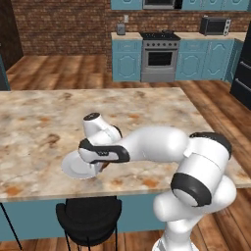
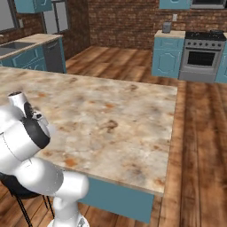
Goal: Take the chicken drumsticks from the pan and place one on each plate on the dining counter.
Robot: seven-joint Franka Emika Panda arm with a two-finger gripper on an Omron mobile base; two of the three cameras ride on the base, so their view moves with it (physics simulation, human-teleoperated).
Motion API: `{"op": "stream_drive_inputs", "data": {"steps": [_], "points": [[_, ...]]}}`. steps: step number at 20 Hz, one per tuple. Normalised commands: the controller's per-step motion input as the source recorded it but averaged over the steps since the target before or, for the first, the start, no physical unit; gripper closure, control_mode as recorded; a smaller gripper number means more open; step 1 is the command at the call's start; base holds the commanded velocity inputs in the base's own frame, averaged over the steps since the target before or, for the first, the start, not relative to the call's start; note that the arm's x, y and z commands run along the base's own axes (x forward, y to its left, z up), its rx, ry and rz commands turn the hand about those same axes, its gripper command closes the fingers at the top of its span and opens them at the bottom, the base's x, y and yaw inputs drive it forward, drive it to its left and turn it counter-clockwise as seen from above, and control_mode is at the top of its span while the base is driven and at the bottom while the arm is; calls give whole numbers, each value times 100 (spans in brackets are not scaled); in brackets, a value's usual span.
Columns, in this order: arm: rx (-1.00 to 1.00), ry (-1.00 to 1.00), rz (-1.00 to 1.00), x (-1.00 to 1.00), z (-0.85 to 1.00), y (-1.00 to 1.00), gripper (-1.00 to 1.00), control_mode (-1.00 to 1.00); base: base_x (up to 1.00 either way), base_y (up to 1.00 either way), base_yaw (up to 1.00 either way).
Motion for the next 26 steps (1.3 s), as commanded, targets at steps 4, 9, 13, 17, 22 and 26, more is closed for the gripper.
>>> {"op": "stream_drive_inputs", "data": {"steps": [4,9,13,17,22,26], "points": [[0,0,1,44,-18,21,100,-100,0,0,0],[0,0,0,66,-12,51,100,-100,0,0,0],[0,0,0,75,-32,56,100,-100,0,0,0],[0,0,0,75,-52,38,100,-100,0,0,0],[0,0,0,62,-52,25,100,-100,0,0,0],[0,-2,0,6,-11,25,-100,-100,0,0,0]]}}
